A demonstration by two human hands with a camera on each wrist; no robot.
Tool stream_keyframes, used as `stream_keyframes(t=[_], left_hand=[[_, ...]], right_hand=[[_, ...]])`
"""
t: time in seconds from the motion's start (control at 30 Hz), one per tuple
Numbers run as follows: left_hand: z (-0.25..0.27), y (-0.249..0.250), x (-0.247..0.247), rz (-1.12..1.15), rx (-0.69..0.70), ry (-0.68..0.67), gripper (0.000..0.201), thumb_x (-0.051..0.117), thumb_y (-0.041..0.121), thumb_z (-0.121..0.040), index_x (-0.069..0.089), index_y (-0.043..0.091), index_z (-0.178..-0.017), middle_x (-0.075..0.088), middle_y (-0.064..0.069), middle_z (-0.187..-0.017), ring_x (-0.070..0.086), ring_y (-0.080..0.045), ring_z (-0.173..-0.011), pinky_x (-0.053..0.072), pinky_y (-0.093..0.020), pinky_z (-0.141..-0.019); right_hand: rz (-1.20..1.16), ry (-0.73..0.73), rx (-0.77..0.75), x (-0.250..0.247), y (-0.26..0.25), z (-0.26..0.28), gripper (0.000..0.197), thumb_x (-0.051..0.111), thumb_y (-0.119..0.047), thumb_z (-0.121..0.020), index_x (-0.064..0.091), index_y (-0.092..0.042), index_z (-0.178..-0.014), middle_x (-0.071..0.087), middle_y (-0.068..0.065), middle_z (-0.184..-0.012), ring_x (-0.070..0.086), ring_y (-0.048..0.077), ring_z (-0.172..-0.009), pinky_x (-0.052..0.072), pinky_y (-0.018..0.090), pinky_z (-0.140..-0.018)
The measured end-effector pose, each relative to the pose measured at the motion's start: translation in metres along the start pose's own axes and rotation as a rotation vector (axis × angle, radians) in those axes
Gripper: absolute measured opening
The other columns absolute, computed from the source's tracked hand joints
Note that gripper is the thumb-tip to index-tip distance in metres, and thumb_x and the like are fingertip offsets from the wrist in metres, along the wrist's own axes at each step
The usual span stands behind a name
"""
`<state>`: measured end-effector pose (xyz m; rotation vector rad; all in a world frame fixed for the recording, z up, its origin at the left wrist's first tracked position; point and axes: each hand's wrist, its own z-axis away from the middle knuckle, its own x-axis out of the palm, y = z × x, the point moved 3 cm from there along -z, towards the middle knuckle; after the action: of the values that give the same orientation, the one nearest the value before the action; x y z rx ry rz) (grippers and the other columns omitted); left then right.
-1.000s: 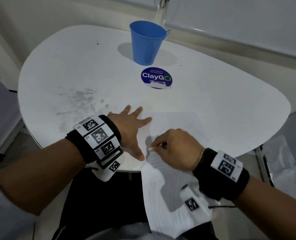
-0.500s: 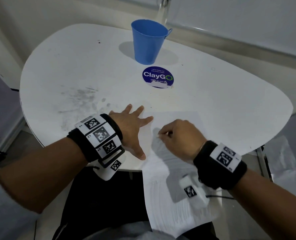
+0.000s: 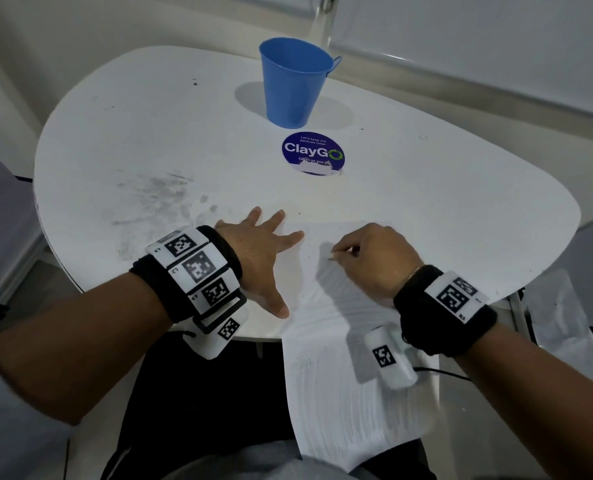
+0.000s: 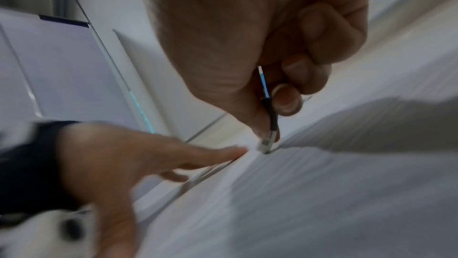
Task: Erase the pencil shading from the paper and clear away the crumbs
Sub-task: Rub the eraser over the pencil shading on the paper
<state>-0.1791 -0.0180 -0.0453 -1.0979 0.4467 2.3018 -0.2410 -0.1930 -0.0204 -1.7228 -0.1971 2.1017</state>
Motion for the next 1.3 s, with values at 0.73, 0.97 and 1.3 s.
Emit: stream_keyframes(t=[0.73,0.97,1.3], left_hand=[[-0.001,-0.001,0.001,-0.004,-0.004,-0.003,0.131,0.074,0.078,-0.065,-0.015,0.048,-0.155,-0.028,0.009,-0.164,-0.022,-0.025,-0.153,0.015,-0.064,-0.12],[-0.001,0.0,0.001,-0.004,0.001,-0.004,0.13,0.074,0.078,-0.066,-0.016,0.047,-0.155,-0.028,0.009,-0.164,-0.022,-0.026,-0.153,0.015,-0.065,-0.12],[-0.001,-0.002,0.001,-0.001,-0.001,0.0,0.13,0.074,0.078,-0.065,-0.015,0.048,-0.155,-0.028,0.009,-0.165,-0.022,-0.026,-0.153,0.015,-0.065,-0.12]], right_hand=[[0.058,-0.072,-0.117,0.013,-0.013,0.011,0.02,0.057,-0.026,-0.091,0.076,-0.028,-0.097,0.074,-0.007,-0.094,0.066,0.02,-0.089,0.054,0.033,-0.082],[0.01,0.047,0.006,0.0,0.01,-0.015,0.018,0.059,-0.027,-0.091,0.077,-0.028,-0.094,0.073,-0.007,-0.093,0.066,0.02,-0.092,0.053,0.032,-0.082],[0.034,0.028,-0.018,0.003,0.015,-0.022,0.016,0.061,-0.03,-0.09,0.077,-0.028,-0.093,0.072,-0.009,-0.091,0.066,0.019,-0.09,0.052,0.03,-0.082]])
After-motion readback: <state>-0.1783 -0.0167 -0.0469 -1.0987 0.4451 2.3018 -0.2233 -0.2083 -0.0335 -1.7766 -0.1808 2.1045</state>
